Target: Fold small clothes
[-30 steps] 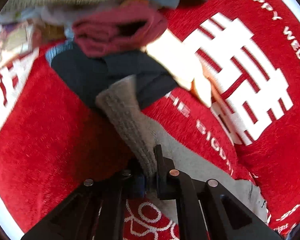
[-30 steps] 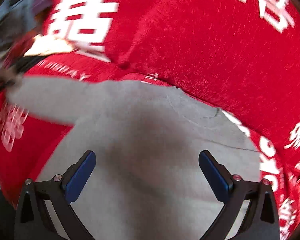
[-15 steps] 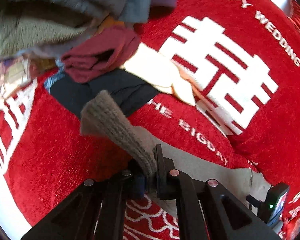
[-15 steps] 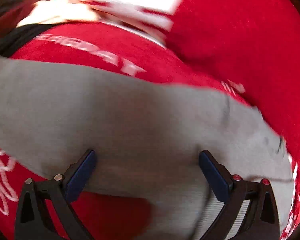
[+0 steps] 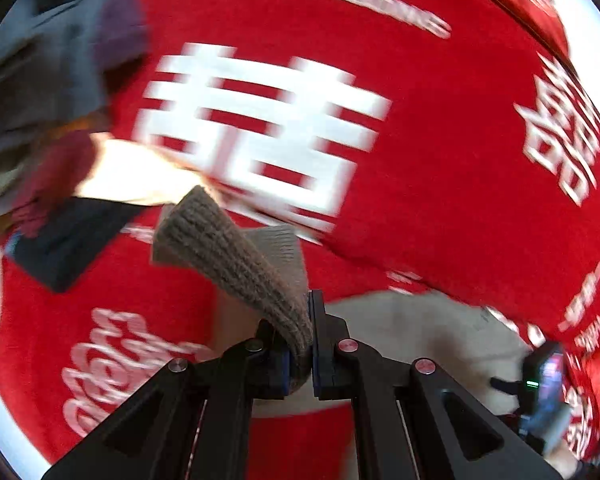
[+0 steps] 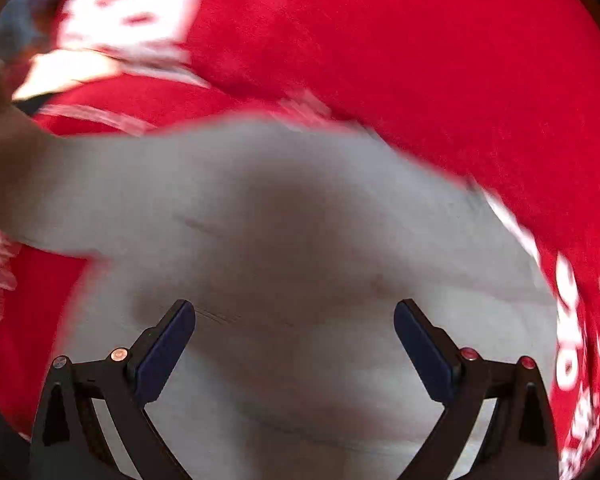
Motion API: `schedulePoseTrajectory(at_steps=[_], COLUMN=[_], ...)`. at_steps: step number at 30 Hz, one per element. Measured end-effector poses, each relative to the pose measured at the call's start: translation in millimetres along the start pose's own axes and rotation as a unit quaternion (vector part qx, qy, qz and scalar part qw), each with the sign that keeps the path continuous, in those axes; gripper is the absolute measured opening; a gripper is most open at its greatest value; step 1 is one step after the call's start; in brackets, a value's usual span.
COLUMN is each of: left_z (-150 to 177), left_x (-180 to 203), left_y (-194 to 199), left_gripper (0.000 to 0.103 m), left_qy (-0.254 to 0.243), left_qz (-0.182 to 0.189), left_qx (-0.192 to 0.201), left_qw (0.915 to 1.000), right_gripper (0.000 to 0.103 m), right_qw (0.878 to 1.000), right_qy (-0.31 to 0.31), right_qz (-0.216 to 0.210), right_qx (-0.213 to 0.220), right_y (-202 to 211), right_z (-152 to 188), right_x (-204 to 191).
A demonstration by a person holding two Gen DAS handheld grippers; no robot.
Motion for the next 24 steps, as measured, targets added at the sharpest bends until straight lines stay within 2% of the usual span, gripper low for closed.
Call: schedulePoseTrajectory(at_steps=[1,2,5,7,11,15,17,19,24], left_z=[2,5,16,24,53,91,115,134,162], left_x=[22,47,123,162,251,323,345,353,362], left_y=[-6,-11,-24,-29,-39,-66,-90,-111,-131], left_gripper=[0.008,0.008,0.008,0.008,0.008,0.008,0.008,0.008,0.008], left_qy=[-0.012,-0.026,-0.067,-0.092,-0.152,-0.197,-0.212,-0.207,-0.207], left_qz=[0.01,0.02,0.047,0.057,0.082,0.09,0.079,0.076,0.057], left_qx=[-0.008,-0.017,-0.042,-0.051,-0.072,-0.099,-0.123,-0.151,-0.173], left_qw=[0.9998,0.9993,0.9958,0.9928,0.9823,0.9711,0.9662,0.9636,0.9613], right_gripper=[0.1,0.1,0.1,0.1,0.1,0.1,0.1,0.1,0.1], right_qw=[0.999,0.998,0.991,0.981,0.981,0.985,0.985,0.985,0.981], right_qy=[-0.017,-0.038,-0.095,-0.127,-0.138,-0.138,-0.141,-0.145,-0.166], right_qz=[-0.024,-0.058,-0.09,-0.122,-0.078,-0.04,-0.039,-0.04,-0.047], right_qx=[-0.018,-0.014,0.035,0.079,0.109,0.099,0.092,0.085,0.09], right_y=[-9,-9,16,41,61,61,63,57,50], right_z=[7,12,16,20,39,72,86,100,120], right_x=[13,23,59,87,140,189,205,217,238])
Point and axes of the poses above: each gripper's, at about its wrist camera, not at the fingertips, and y roughly against the way its jaws point, x to its right, z to its underside, the point moved 5 cm from there along -y, roughly the way its jaws point, and after that the axes turned 2 degrees about -y, right-handed, at the moved point
